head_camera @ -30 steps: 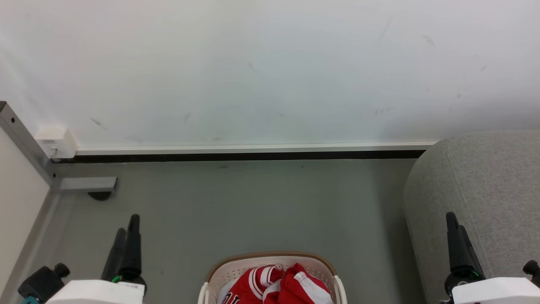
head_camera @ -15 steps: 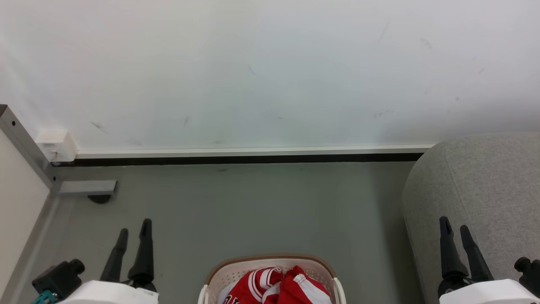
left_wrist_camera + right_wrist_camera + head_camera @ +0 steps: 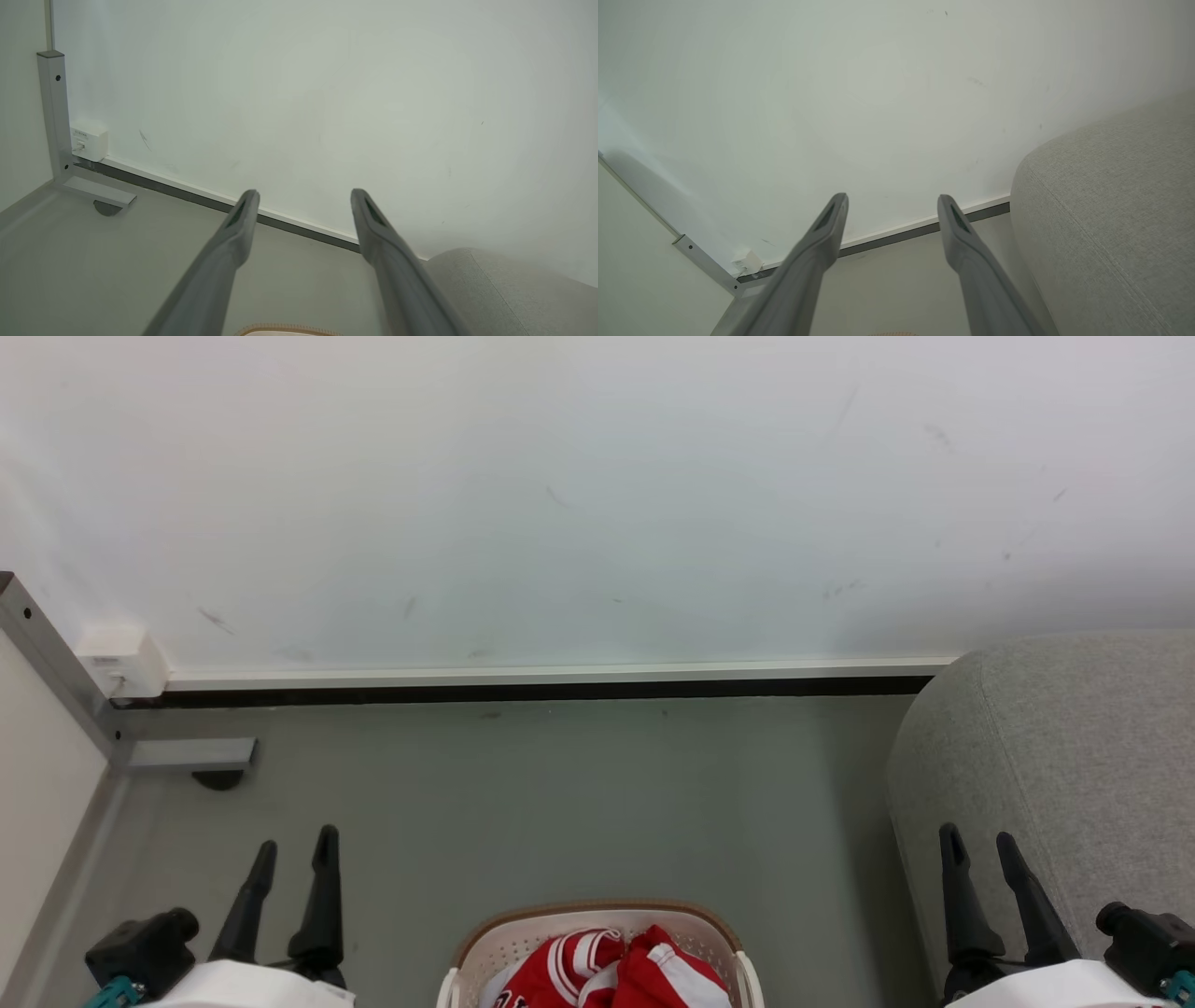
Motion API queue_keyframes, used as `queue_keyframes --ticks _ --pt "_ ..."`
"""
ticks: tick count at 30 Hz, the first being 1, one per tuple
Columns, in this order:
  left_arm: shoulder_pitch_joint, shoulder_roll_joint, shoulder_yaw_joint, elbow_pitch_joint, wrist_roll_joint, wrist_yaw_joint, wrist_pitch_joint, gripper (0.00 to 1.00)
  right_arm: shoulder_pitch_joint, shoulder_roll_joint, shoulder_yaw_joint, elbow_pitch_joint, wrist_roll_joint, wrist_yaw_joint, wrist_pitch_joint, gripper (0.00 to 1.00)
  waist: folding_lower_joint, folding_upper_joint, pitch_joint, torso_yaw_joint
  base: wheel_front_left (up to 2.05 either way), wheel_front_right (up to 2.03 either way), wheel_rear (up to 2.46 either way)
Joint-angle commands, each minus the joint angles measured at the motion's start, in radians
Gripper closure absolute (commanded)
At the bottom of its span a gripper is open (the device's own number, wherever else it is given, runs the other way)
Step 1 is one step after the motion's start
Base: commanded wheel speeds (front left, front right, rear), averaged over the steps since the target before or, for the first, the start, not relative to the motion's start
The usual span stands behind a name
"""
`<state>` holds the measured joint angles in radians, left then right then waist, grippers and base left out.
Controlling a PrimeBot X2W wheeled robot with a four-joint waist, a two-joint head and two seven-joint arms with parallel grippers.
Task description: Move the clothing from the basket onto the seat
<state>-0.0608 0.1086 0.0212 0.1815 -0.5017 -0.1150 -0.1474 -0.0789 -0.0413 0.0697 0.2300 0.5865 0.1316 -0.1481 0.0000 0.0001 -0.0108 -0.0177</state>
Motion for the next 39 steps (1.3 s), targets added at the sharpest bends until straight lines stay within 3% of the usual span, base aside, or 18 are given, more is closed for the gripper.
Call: queue_keyframes --ticks 1,39 --pt "-0.008 0.01 0.0 -0.01 0.04 -0.001 -0.012 0.0 -0.011 -0.011 0.007 -0.003 -0.039 -0.001 -0.012 0.0 0.0 -0.0001 0.0 -0.001 0.0 0.0 0.0" --pt "0.018 0.013 -0.028 -0.038 0.365 -0.012 -0.095 0.0 0.001 -0.012 0.05 0.008 -0.33 -0.002 -0.094 0.0 0.0 -0.0001 -0.002 -0.011 0.0 0.0 0.0"
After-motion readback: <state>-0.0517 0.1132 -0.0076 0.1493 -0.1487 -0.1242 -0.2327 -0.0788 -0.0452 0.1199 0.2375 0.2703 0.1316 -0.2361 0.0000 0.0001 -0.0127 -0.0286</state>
